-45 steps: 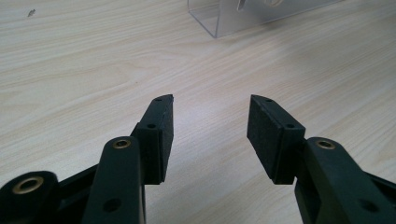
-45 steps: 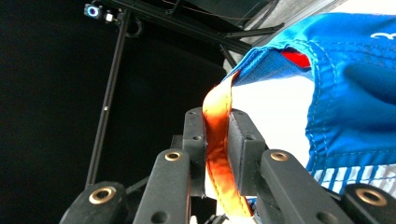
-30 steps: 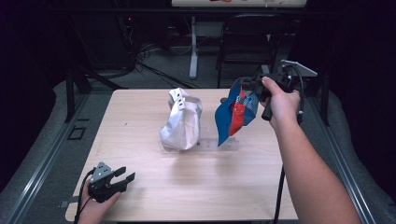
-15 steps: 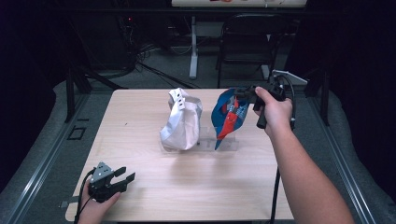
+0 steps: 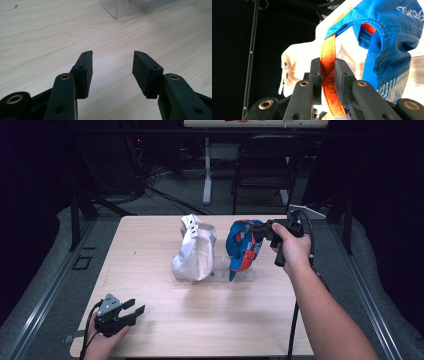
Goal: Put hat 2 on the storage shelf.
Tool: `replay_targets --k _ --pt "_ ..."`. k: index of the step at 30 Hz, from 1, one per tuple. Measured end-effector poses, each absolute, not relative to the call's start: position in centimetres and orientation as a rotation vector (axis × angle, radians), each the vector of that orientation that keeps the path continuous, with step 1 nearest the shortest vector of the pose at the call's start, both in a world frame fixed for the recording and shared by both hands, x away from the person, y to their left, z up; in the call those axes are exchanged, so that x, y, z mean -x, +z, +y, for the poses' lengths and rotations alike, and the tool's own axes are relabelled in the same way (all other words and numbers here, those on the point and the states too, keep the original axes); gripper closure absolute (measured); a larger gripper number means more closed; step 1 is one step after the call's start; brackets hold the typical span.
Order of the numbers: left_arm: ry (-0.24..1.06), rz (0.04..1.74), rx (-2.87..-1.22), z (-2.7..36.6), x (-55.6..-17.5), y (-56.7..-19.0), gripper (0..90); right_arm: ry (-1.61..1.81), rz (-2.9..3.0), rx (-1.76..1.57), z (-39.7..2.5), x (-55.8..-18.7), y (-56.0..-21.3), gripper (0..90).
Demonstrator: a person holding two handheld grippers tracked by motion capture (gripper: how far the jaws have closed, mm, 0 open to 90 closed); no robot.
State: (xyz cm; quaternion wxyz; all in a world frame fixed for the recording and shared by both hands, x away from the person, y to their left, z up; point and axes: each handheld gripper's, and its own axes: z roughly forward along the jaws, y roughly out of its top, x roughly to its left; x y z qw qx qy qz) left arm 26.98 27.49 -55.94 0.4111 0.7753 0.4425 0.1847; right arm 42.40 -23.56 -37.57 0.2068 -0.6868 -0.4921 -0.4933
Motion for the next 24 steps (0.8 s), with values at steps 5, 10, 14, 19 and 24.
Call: replay_targets --k 5,10,14,19,24 --pt "0.466 1.114 -1.952 27.5 -27.0 -56.0 51.2 -1.363 -1.404 1.925 -23.8 -42.2 -37.8 77.1" --pt "0.465 1.114 -1.951 27.5 -27.0 -56.0 51.2 -1.336 -1.446 1.957 -24.0 -41.9 -38.2 76.1" --pt "0.465 1.117 -1.949 27.5 -27.0 -56.0 51.2 -1.33 -1.475 1.959 -24.3 -41.5 -38.7 73.5" --pt "0.473 1.123 -1.939 27.4 -27.0 -56.1 51.0 -1.331 -1.509 1.966 -24.9 -40.6 -39.5 65.9" --pt "0.479 1.117 -1.949 27.4 -27.0 -56.1 50.5 -1.345 -1.576 1.987 -25.3 -39.7 -40.1 57.3"
